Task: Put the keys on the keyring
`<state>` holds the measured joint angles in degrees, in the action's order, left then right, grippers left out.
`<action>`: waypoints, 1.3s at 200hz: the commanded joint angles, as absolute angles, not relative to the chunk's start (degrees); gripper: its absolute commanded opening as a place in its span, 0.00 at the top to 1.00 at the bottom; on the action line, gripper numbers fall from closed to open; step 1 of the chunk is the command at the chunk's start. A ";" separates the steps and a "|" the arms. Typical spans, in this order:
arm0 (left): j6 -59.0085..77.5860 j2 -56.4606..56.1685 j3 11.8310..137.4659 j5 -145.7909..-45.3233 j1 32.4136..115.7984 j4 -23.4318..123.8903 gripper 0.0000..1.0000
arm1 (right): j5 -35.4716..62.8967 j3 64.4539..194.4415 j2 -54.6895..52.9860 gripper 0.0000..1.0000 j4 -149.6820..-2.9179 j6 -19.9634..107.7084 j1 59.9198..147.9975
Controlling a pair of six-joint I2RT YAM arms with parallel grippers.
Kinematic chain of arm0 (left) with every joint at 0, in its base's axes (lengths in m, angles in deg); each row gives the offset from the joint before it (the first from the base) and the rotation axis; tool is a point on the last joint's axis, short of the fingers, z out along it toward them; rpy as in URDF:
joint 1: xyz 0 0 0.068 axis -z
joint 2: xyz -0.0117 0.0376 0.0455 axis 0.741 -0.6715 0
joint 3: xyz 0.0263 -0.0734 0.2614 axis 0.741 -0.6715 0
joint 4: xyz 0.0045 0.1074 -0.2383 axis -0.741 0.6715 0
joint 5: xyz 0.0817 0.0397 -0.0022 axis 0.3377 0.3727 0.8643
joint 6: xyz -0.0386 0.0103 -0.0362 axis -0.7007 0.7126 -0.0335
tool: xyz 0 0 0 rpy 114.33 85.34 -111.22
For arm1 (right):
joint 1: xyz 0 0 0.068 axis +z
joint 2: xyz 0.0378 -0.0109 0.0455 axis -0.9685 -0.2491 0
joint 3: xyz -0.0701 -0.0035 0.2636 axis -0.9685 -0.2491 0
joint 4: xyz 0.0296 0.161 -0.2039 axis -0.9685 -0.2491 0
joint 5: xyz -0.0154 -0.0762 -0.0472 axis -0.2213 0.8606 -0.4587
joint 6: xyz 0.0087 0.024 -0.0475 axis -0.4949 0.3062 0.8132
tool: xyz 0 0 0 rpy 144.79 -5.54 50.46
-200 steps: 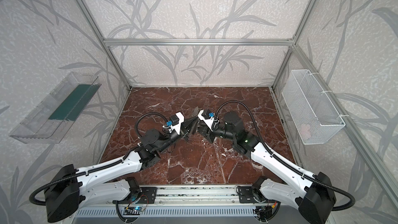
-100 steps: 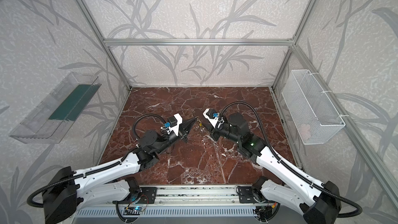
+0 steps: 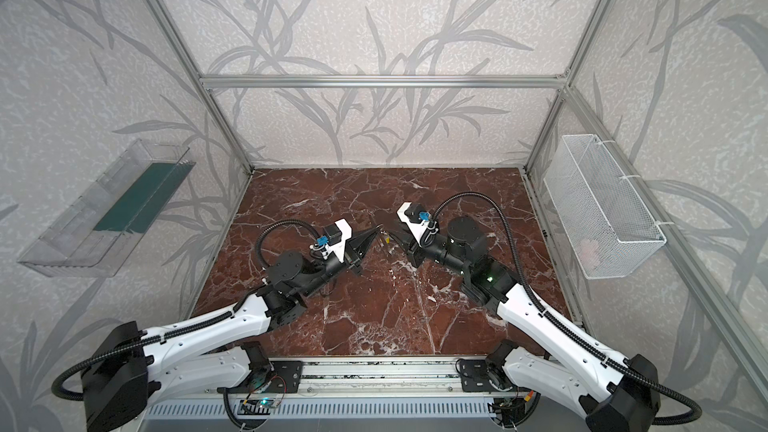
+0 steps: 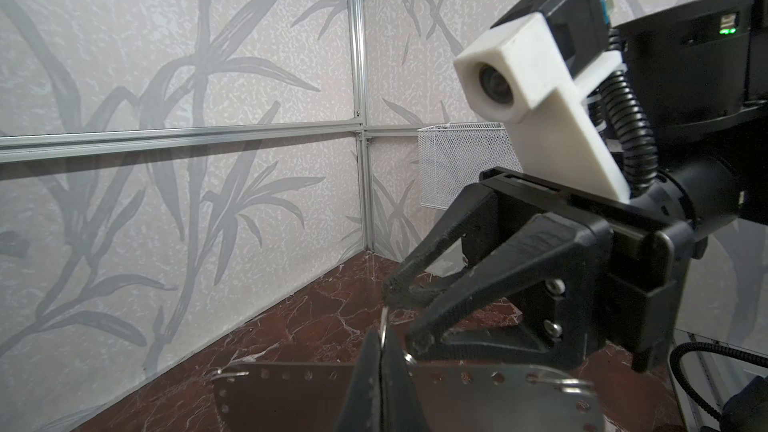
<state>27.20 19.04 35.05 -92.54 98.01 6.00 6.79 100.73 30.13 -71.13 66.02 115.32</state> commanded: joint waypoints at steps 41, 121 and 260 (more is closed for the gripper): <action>26.09 20.65 34.55 -94.13 98.00 3.75 1.00 | 0.92 102.97 28.00 0.69 -67.79 63.33 115.21; 25.90 20.70 34.55 -94.65 98.02 3.55 1.00 | -4.85 105.47 25.10 0.82 -70.52 64.38 115.25; 25.50 19.15 35.43 -96.11 98.00 2.64 1.00 | -13.84 107.56 22.88 0.75 -75.10 67.46 115.21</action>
